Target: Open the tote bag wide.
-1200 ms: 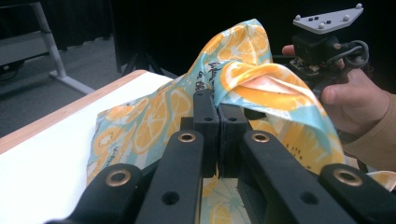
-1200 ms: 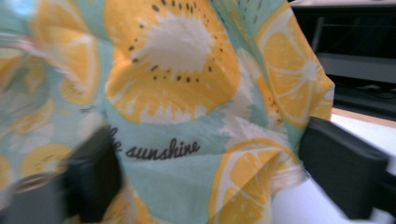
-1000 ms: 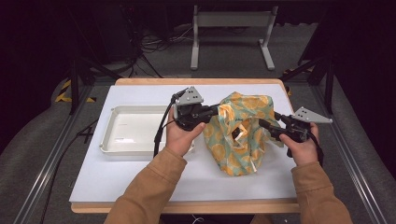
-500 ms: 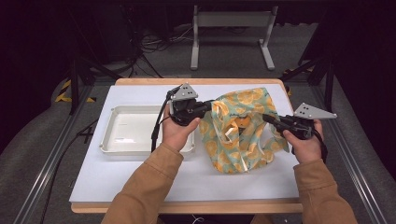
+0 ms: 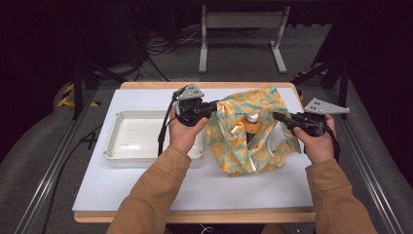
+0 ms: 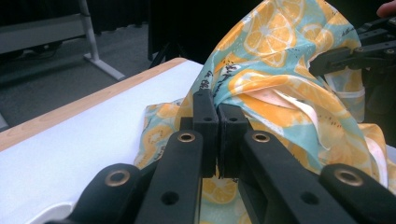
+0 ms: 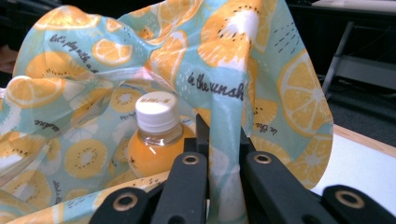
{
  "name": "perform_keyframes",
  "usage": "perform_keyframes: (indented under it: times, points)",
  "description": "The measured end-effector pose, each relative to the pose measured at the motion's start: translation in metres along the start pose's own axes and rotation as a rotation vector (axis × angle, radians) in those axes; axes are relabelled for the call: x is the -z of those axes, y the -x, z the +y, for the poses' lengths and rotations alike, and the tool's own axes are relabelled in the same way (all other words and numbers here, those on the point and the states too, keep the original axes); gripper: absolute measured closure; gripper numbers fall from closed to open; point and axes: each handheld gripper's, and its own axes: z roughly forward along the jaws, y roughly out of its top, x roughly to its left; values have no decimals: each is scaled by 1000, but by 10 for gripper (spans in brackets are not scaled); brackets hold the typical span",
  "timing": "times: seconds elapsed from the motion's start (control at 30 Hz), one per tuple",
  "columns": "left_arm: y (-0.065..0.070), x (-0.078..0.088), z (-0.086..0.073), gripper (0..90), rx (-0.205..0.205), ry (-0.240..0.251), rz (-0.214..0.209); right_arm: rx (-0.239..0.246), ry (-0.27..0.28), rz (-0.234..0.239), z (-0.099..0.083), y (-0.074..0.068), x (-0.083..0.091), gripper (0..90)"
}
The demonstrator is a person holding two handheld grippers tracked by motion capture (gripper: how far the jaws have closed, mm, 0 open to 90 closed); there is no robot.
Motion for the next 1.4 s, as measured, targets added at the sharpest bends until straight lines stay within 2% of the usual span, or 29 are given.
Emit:
perform_keyframes:
  times: [0.4,0.7,0.87,1.2,1.4]
  points:
    - [-11,-9,-1,881,36,-18,30,-9,-28,-14,5,7,-10,865]
    - [-17,-13,-2,880,25,-48,77,-22,-27,-35,5,13,-16,799]
    - [-19,-18,-4,880,28,-58,88,-28,-37,-46,0,16,-19,789]
    - [-23,-30,-10,880,52,-80,86,-56,-63,-62,-6,25,-24,796]
    - [-25,-35,-16,879,47,-102,83,-68,-82,-63,-16,27,-30,806]
